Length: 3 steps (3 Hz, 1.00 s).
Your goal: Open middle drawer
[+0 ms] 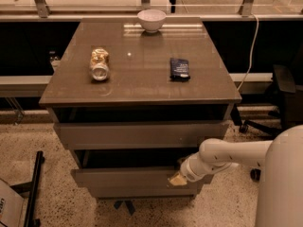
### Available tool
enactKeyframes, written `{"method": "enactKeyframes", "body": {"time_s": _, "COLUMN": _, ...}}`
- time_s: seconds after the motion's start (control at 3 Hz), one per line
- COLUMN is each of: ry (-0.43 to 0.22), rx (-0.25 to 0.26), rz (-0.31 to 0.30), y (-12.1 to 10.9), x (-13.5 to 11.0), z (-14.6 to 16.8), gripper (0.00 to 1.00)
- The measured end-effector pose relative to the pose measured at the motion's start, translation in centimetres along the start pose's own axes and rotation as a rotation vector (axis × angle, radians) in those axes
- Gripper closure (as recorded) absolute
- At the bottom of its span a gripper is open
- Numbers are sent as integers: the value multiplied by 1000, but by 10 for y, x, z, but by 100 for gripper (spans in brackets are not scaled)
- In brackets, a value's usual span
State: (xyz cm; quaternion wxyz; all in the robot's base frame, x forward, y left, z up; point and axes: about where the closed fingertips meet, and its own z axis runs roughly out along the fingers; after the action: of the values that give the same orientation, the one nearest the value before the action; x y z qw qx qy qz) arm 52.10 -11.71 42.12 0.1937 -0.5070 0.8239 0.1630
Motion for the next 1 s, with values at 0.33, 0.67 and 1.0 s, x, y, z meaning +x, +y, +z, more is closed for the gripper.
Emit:
{"method": "enactKeyframes", "body": {"time_s": 0.33, "ry": 0, "rx": 0, "rz": 0, "y": 0, "x": 0, "z": 0, "gripper": 79}}
{"method": "enactKeyframes", "body": {"time_s": 0.67, "ry": 6, "rx": 0, "rz": -1, "y": 2, "x": 1, "z": -1, "gripper": 100}}
{"method": "enactKeyframes", "body": {"time_s": 1.0, "ry": 6, "rx": 0, "rz": -1, "y": 2, "x": 1, "z": -1, "gripper": 86}}
